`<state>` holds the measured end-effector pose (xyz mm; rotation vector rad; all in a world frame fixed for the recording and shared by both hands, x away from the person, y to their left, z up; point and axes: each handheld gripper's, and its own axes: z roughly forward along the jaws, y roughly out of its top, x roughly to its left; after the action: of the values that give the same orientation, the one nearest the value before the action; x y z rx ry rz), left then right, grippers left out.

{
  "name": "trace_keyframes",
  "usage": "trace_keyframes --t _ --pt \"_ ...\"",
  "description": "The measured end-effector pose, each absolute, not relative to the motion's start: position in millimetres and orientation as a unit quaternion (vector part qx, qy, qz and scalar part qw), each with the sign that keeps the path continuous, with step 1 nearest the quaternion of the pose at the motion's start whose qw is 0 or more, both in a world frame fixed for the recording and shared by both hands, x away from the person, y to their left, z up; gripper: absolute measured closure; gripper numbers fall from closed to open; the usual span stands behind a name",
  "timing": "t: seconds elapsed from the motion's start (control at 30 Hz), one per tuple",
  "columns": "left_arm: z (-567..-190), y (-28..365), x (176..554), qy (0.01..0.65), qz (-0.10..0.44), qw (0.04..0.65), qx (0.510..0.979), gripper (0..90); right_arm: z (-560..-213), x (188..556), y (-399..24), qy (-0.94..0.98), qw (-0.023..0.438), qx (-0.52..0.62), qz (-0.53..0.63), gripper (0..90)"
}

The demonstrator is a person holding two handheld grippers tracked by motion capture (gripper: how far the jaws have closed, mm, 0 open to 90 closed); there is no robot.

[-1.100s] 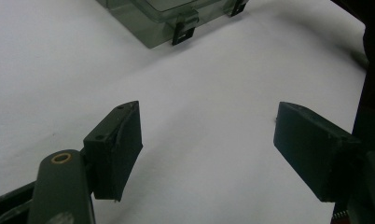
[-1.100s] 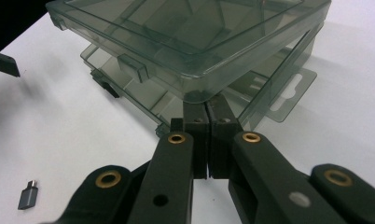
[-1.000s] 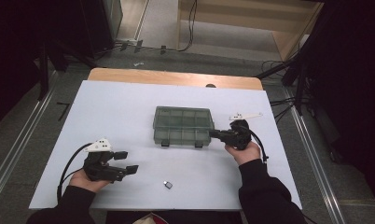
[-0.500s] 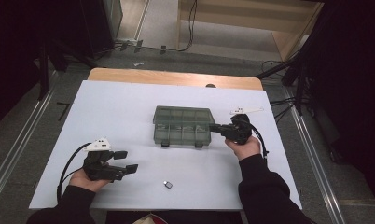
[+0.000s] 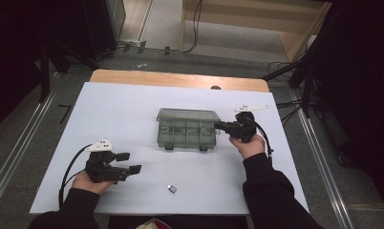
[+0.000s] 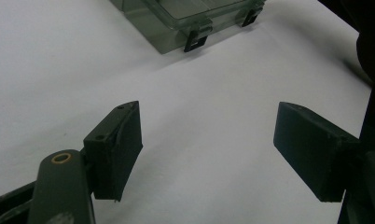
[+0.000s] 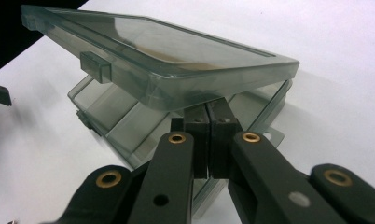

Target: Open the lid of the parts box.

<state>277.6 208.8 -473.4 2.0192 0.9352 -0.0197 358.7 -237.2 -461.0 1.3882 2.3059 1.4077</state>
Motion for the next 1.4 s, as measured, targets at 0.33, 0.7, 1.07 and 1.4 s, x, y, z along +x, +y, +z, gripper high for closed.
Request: trace_keyframes --t 0.33,0.7,1.07,1.4 --pt "-473 206 285 0.39 -0.003 0.437 0.811 24.1 -460 364 -237 0.755 0.051 0.46 0.465 86.7" --pt "-465 198 300 0.397 0.007 0.432 0.81 23.8 -459 367 -237 0.755 0.053 0.458 0.466 86.7" --pt "-460 189 319 0.404 0.014 0.429 0.808 24.2 -458 370 -235 0.755 0.048 0.459 0.466 86.7" --pt "-452 175 334 0.402 0.022 0.431 0.808 24.2 -456 373 -235 0.755 0.049 0.459 0.466 86.7"
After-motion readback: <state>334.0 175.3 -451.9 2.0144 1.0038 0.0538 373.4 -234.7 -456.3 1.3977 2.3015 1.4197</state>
